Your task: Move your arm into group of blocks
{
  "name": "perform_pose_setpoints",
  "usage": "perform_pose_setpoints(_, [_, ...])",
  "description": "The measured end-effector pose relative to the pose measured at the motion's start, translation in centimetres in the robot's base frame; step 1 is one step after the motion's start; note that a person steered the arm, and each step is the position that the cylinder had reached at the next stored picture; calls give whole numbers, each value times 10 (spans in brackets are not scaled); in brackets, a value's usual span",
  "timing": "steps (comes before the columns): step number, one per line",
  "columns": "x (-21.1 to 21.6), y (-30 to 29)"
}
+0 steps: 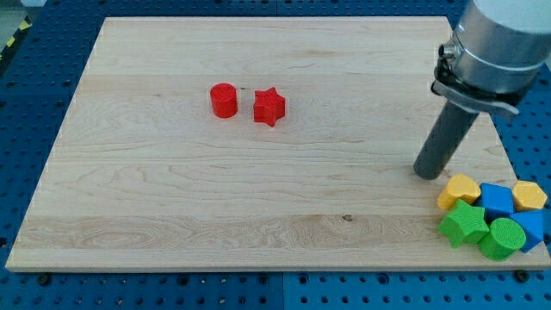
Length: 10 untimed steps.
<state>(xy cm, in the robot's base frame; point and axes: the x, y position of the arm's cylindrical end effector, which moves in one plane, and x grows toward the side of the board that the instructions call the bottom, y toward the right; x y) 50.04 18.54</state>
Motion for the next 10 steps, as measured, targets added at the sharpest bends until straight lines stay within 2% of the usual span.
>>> perform_pose_setpoints(1, [-15,64])
perform_pose_setpoints(2, [11,156])
perform_pose_setpoints(3, [42,159])
perform_pose_setpoints(4, [116,140])
perform_pose_setpoints(8, [110,77])
perform_pose_setpoints(10, [108,18])
